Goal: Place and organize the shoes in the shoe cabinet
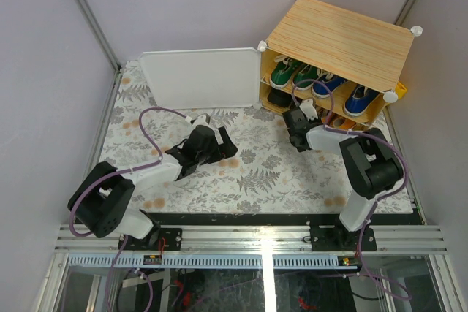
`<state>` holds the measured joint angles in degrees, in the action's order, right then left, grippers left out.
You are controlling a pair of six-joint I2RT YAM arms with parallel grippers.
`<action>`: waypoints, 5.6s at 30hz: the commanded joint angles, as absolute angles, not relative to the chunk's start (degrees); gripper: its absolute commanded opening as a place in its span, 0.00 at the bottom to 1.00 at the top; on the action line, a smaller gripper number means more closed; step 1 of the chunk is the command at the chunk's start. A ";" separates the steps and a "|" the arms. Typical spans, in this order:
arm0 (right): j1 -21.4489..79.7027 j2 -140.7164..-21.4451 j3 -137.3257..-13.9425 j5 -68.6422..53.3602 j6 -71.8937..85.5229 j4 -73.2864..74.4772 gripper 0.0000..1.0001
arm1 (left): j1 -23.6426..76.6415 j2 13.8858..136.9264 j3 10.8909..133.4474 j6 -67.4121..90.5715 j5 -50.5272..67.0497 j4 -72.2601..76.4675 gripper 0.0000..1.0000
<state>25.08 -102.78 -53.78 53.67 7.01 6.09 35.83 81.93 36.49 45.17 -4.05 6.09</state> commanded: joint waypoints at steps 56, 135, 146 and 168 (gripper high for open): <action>21.18 -96.42 -44.76 75.06 13.46 -6.13 0.61 | 35.33 66.51 36.82 42.18 -8.39 -2.20 1.00; 36.74 -37.93 -83.80 18.00 17.77 59.23 0.85 | 37.97 70.79 67.13 31.47 14.79 -28.37 1.00; 36.74 -41.54 -83.26 19.16 16.85 57.07 0.85 | 53.08 87.72 64.74 34.12 5.99 -4.42 1.00; 36.74 -44.76 -63.27 17.14 17.31 38.86 1.00 | 54.84 91.62 64.29 31.31 -12.60 -5.85 1.00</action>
